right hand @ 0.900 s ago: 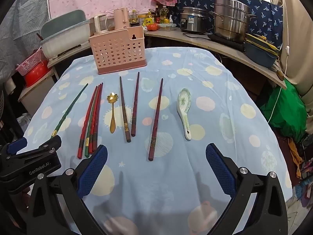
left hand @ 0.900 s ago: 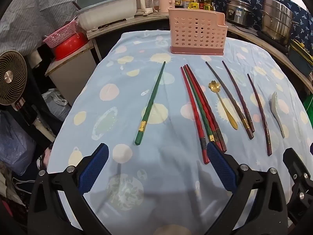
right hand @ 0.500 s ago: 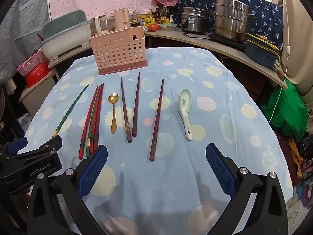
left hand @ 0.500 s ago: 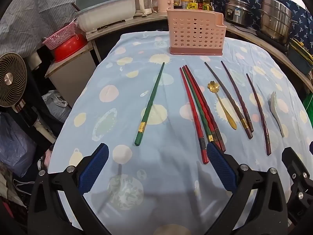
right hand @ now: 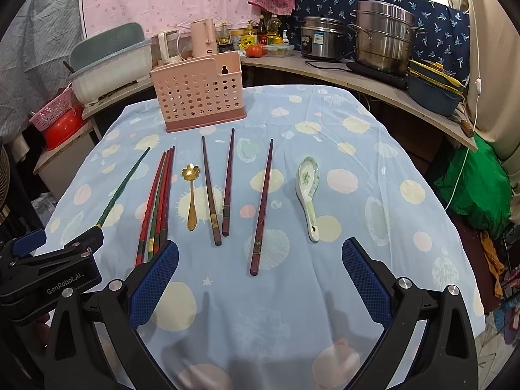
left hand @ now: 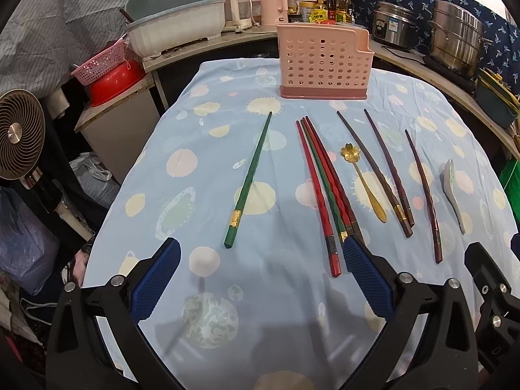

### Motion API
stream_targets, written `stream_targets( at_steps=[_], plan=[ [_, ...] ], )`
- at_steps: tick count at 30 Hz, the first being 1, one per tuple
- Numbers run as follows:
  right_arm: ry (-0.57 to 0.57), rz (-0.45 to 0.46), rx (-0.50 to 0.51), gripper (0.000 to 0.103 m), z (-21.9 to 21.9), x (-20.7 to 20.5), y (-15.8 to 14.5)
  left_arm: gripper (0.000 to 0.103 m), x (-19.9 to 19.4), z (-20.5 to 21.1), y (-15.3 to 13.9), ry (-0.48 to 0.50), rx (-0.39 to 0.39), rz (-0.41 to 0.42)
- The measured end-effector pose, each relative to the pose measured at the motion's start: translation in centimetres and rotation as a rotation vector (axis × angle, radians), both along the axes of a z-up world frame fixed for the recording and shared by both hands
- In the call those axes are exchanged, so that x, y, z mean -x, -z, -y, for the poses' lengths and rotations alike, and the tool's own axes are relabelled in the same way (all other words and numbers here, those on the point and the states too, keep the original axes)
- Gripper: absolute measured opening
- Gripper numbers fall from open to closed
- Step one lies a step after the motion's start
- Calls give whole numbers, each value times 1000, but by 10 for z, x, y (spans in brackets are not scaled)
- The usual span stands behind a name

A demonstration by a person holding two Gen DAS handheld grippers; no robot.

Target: Organize utensils

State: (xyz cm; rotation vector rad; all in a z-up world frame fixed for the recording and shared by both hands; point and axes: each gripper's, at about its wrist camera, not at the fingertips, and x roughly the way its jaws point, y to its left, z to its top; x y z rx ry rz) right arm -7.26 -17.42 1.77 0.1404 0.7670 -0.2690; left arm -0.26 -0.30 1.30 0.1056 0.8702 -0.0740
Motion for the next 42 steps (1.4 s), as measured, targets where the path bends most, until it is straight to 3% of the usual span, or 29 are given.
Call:
stream_targets(
  at_steps=[42],
  plan=[
    [6, 9, -9, 96, 3, 0, -2, 96, 0, 6, -4, 63, 25, 18]
  ],
)
